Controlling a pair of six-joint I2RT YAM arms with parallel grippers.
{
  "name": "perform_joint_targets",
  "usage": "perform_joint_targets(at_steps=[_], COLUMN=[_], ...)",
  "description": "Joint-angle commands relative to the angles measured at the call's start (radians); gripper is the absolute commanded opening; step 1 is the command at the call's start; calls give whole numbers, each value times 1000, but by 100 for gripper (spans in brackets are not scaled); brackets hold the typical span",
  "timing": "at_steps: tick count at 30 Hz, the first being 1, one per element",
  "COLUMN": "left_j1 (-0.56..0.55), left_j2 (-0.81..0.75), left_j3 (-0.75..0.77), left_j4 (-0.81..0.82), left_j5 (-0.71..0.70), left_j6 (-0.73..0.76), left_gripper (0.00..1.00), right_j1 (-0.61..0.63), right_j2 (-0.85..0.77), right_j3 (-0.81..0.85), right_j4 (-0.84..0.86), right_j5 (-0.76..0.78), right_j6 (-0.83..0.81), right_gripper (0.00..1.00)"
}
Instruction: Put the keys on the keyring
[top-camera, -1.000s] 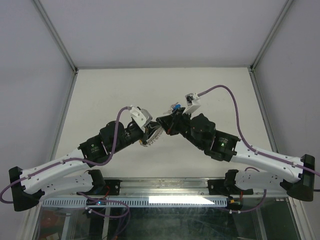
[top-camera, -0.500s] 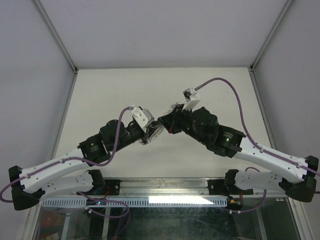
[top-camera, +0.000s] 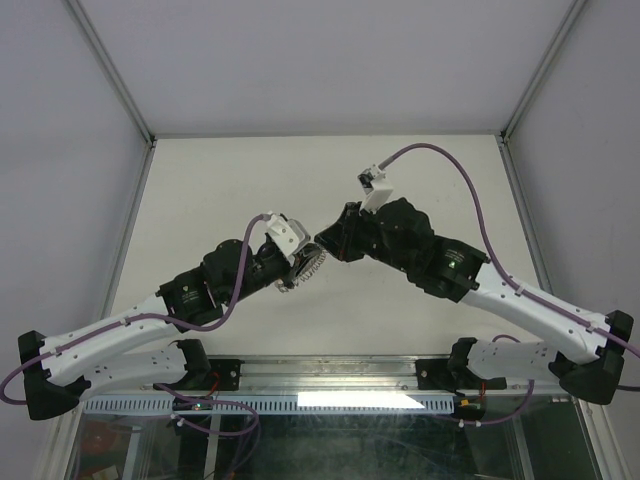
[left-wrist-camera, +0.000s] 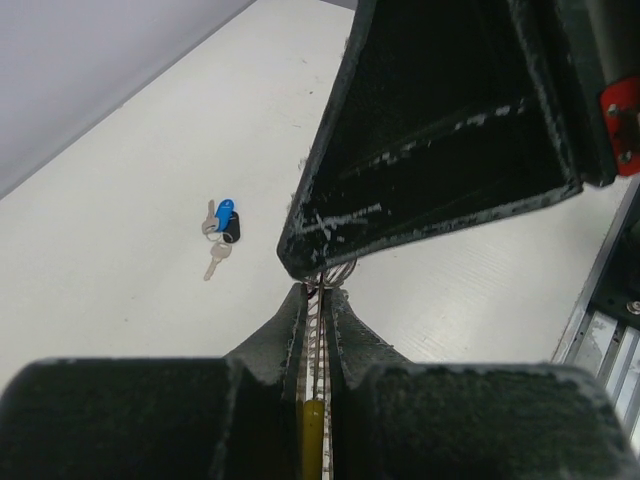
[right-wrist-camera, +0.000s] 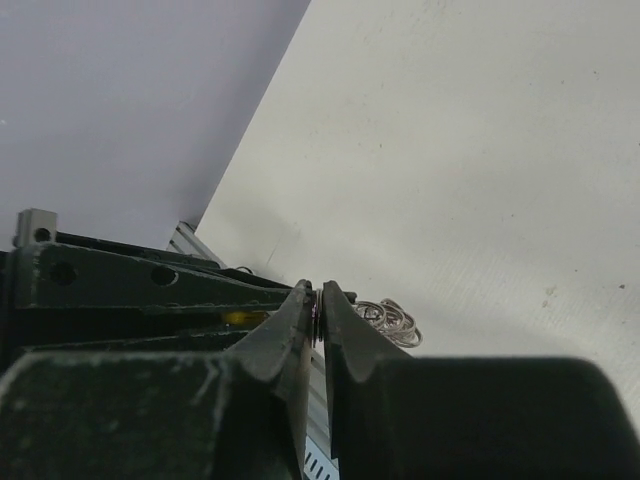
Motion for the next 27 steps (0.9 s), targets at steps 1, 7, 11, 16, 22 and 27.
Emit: perform_joint_targets(at_steps=[1,7,11,16,22,27], left_j1=[-3,-3,-3,-3,-3,-3], left_j2=[-7,-4,-6,-9,-12,-16], left_j3=[33,35,35,35,33,16], left_j4=[-26,-25,-26,-26,-24,1], left_j5=[-10,-8,-11,-13,-22,-48], left_j6=[18,19,20,23,28,56], left_gripper=[0,0,0,0,0,0], right_j1=[-24,-33,-35,-41,-53,-82], right_j2=[-64,-105,-111,-122,-110,-89], right_j3=[21,-25,-32,-41,-25,9], right_j4=[90,150,145,113,60,-8], right_j5=[9,19,25,43,-8,-22], right_j6=[2,21,25,37,54,50], right_gripper=[13,20,26,30,30,30])
